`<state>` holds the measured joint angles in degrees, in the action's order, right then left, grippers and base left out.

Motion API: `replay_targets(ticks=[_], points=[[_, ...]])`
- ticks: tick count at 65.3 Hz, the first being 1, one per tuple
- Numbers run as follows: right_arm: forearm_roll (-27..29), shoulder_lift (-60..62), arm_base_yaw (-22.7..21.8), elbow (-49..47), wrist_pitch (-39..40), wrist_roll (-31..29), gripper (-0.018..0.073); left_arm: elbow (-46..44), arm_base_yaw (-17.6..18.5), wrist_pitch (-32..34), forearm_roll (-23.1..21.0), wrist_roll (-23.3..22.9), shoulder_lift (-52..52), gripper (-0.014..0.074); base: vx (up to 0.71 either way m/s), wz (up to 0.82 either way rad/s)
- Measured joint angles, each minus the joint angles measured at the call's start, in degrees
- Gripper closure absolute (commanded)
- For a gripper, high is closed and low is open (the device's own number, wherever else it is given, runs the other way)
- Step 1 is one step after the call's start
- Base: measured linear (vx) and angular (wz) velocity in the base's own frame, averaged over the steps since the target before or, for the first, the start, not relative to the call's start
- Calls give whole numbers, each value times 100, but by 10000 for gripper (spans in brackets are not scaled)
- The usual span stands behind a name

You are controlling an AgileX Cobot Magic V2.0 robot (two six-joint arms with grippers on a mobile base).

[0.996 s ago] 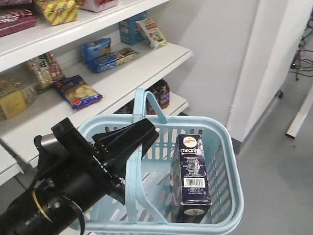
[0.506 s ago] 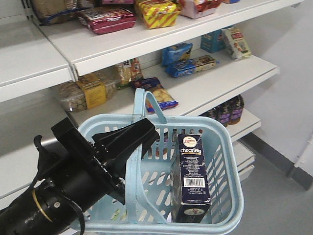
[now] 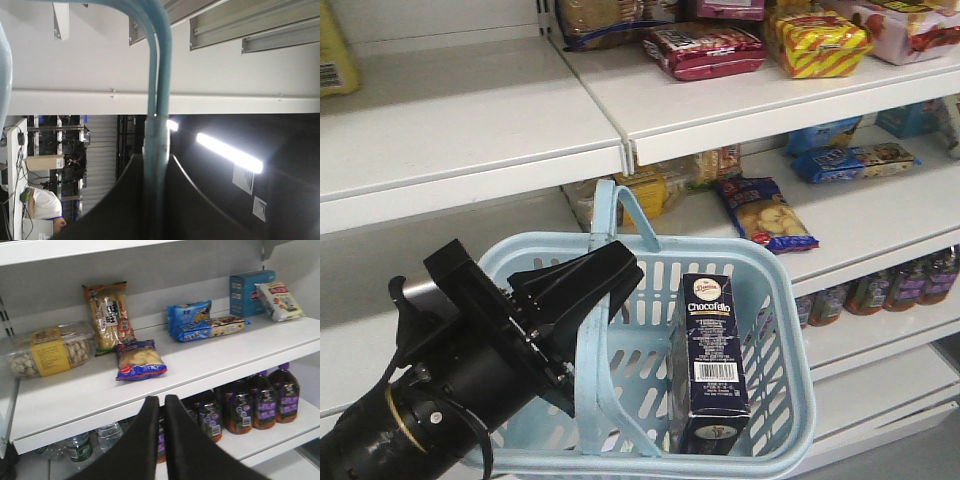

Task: Left arm holds basket, right arm returns cookies
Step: 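Turn the base toward the snack shelf with yellow pear-drink bottles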

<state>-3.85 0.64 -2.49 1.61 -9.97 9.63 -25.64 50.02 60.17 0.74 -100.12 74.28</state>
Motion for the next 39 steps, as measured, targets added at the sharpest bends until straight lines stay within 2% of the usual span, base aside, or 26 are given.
replay_targets(ticks=[39], points=[[0, 0, 0, 0, 0, 0, 562, 0, 0, 0, 0, 0, 0, 596, 4, 32]])
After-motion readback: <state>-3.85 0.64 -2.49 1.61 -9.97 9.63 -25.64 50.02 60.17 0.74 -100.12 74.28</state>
